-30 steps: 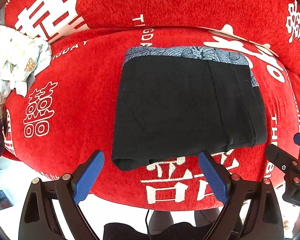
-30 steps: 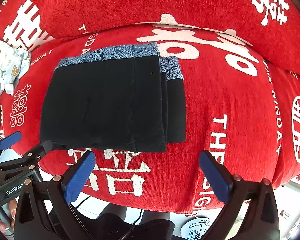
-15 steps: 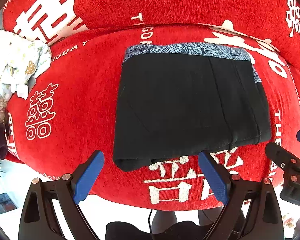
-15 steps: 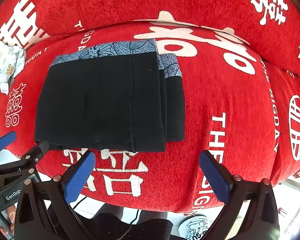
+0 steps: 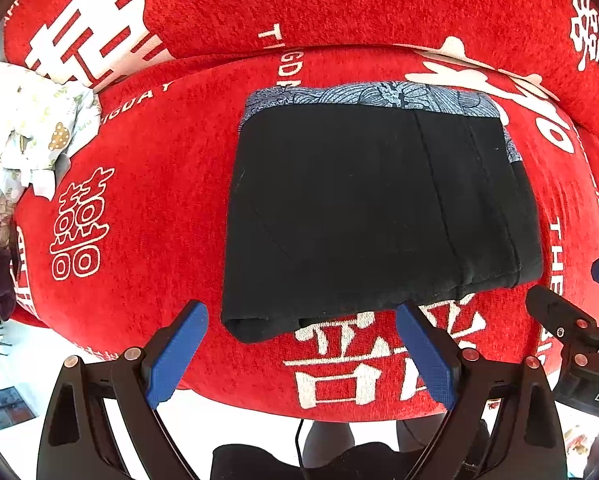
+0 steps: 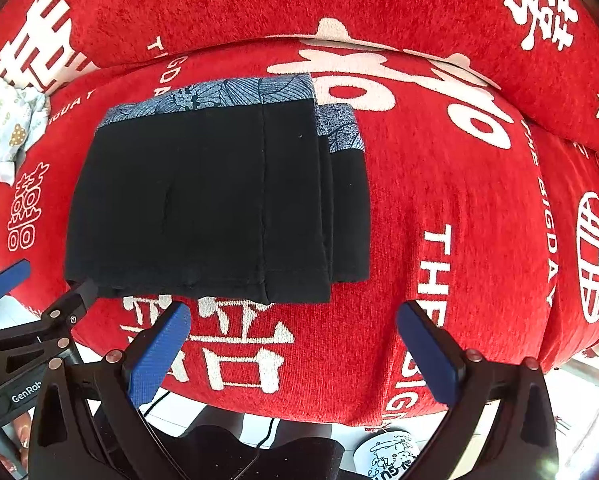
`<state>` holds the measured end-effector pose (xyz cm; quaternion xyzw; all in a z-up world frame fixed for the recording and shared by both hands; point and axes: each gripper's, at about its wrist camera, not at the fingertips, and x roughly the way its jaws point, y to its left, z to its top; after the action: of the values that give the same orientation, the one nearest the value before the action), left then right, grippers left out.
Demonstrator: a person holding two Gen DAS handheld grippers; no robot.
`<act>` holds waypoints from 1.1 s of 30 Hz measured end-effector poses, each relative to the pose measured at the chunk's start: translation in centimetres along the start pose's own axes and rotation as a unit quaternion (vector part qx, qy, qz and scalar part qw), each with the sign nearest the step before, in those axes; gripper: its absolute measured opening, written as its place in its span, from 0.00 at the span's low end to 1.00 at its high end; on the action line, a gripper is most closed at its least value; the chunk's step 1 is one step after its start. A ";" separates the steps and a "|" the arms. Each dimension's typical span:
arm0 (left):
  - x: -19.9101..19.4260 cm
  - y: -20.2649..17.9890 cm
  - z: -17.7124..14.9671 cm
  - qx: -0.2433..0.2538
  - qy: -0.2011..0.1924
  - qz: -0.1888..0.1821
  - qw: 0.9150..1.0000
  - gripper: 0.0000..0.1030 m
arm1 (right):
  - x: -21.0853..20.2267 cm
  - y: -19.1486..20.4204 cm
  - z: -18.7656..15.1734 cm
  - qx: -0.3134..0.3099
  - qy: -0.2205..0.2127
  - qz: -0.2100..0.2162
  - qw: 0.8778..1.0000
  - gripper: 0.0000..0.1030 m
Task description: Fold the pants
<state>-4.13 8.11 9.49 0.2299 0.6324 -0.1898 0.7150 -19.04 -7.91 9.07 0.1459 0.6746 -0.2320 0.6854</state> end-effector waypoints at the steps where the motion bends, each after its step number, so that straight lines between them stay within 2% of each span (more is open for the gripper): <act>1: 0.0 0.0 0.0 0.001 0.000 0.000 1.000 0.93 | 0.0 0.0 0.0 0.000 0.000 0.000 1.000 1.00; 27: 0.2 -0.7 0.1 0.012 -0.003 0.004 1.000 0.93 | 0.2 0.0 -0.1 0.001 0.002 0.001 1.000 1.00; 33: 0.1 -0.8 0.3 0.015 -0.013 -0.007 1.000 0.93 | 0.3 0.1 0.0 0.002 0.004 -0.001 1.000 1.00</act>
<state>-4.29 7.29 9.35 0.2339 0.6219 -0.2074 0.7180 -19.02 -7.82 8.71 0.1479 0.6769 -0.2334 0.6823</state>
